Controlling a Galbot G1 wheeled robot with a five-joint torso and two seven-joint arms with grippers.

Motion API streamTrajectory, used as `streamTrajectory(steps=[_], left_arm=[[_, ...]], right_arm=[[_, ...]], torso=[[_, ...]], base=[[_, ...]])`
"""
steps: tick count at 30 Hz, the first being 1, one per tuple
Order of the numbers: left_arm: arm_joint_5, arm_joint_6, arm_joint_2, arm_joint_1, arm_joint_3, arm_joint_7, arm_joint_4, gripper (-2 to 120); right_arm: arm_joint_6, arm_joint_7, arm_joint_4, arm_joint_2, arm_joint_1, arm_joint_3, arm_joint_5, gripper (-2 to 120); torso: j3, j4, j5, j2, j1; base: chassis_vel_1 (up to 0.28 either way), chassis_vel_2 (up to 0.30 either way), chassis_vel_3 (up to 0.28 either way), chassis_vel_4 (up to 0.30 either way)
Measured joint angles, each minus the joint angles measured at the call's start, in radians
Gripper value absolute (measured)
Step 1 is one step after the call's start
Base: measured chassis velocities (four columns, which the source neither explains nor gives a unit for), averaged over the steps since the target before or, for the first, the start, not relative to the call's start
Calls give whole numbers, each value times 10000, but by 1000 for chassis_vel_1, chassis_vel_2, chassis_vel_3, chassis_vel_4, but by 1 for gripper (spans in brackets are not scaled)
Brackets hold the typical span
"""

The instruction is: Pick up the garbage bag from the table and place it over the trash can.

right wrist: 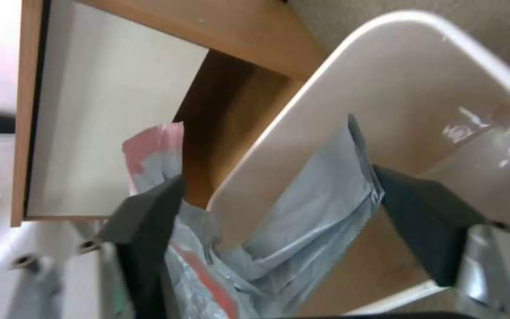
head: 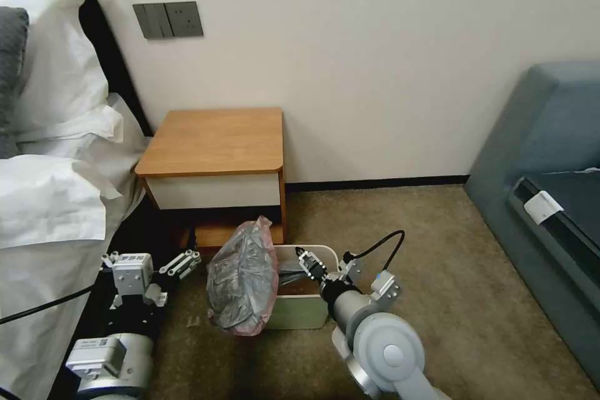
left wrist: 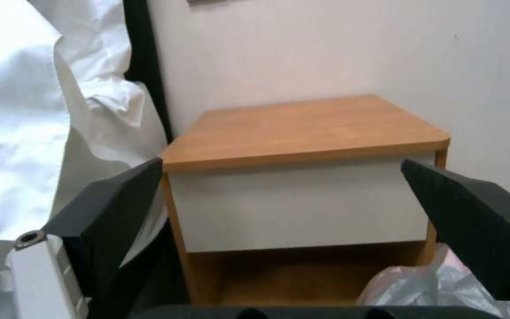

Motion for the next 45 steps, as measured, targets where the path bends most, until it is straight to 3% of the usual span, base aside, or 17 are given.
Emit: streamTrajectory(steps=[2, 3, 14, 22, 28, 30, 34, 39, 45], left_arm=[[0, 0, 0, 0, 0, 0, 0, 100], [-20, -16, -27, -77, 24, 0, 72, 100], [-87, -11, -28, -108, 25, -4, 130, 100], [-53, 43, -83, 23, 167, -98, 121, 100], [-141, 47, -77, 21, 220, -239, 140, 100], [-172, 47, -80, 5, 317, -329, 215, 100], [-219, 46, -4, -46, 417, -385, 267, 100], [-341, 72, 194, -129, 600, -430, 378, 100], [-468, 240, 457, -190, 1114, -551, 586, 100]], right_arm=[[0, 0, 0, 0, 0, 0, 0, 84], [-38, 1079, 207, -117, 515, -73, 663, 98], [-91, 1217, 602, -426, 552, 148, 899, 100], [-483, 238, 1074, -683, 195, 860, 498, 100], [-725, -1438, 1186, -1070, -230, 1307, -1058, 100], [-741, -2502, 1179, -1188, -412, 1604, -1936, 100], [-729, -3310, 1188, -1246, -502, 1819, -2777, 100], [-676, -4074, 1268, -1316, -606, 1905, -3844, 100], [-656, -4114, 1312, -1247, -618, 1830, -4040, 100]], torso=[[0, 0, 0, 0, 0], [0, 1, 0, 0, -1], [1, 0, 1, 0, 0], [0, 0, 1, 0, 0], [0, 0, 1, 0, 0], [0, -1, 0, 0, 0], [0, 0, 1, 0, 0], [0, 0, 0, 0, -1], [0, 0, 0, 1, 0]], base=[[0, 0, 0, 0], [0, 0, 0, 0], [0, 0, 0, 0], [0, 0, 0, 0], [0, 0, 0, 0], [0, 0, 0, 0], [0, 0, 0, 0], [0, 0, 0, 0], [0, 0, 0, 0]])
